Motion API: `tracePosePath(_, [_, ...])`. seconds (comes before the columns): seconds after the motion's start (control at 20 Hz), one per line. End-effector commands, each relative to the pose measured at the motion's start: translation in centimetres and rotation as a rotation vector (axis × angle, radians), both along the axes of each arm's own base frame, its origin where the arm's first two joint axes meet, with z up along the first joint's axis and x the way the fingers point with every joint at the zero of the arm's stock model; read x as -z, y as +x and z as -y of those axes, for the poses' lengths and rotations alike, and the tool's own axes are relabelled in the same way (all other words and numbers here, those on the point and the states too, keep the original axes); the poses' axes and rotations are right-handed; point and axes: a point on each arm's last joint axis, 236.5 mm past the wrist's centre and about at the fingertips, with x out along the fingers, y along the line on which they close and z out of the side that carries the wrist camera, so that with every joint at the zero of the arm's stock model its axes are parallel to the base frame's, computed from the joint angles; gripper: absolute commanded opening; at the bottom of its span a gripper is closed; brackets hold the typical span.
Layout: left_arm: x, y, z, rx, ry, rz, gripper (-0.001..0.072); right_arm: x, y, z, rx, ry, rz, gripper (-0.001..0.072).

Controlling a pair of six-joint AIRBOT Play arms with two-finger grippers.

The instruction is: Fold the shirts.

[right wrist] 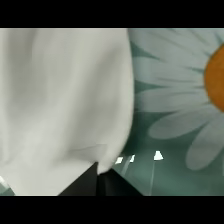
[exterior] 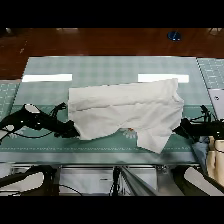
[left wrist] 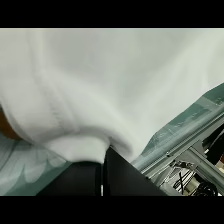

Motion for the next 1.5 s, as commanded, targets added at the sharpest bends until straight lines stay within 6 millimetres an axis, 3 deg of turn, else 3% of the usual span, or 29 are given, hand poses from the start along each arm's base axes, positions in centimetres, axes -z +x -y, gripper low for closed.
tracePosePath(0.0, [-0.5,1.5,-0.3,0.014,0.007,0.074,0.0028,-2.5,1.8,-1.5,-0.023,0.073,0.112,0.0029])
tracePosePath(0.1, [-3.1,3.9,-0.3,-0.023,-0.017,0.181,0.0027,-6.3,4.4,-1.3,-0.009,0.069,0.242,0.0029])
tracePosePath(0.25, [-9.4,8.4,-0.6,-0.153,-0.068,0.405,0.0027,-12.1,8.0,-0.8,0.032,0.061,0.422,0.0029])
tracePosePath(0.45, [-12.8,11.2,-1.3,-0.239,-0.08,0.534,0.0027,-15.1,11.2,-1.3,-0.016,-0.021,0.533,0.0029])
tracePosePath(0.65, [-15.1,15.3,-3.1,-0.34,-0.055,0.647,0.0027,-17.2,15.9,0.7,0.06,-0.128,0.637,0.0029])
tracePosePath(0.75, [-15.1,16.6,-3.4,-0.345,-0.052,0.646,0.0027,-16.9,17.5,1.6,0.072,-0.124,0.626,0.0029])
tracePosePath(0.9, [-13.3,18.6,-3.8,-0.348,-0.054,0.593,0.0028,-15.8,20.0,2.5,0.087,-0.095,0.598,0.0029])
tracePosePath(1.25, [-10.2,24.0,-4.6,-0.358,-0.069,0.519,0.0028,-13.6,27.5,0.6,0.097,-0.108,0.624,0.0029])
tracePosePath(1.45, [-8.5,25.6,-5.2,-0.386,-0.069,0.476,0.0028,-11.2,28.9,1.7,0.148,-0.142,0.595,0.0029])
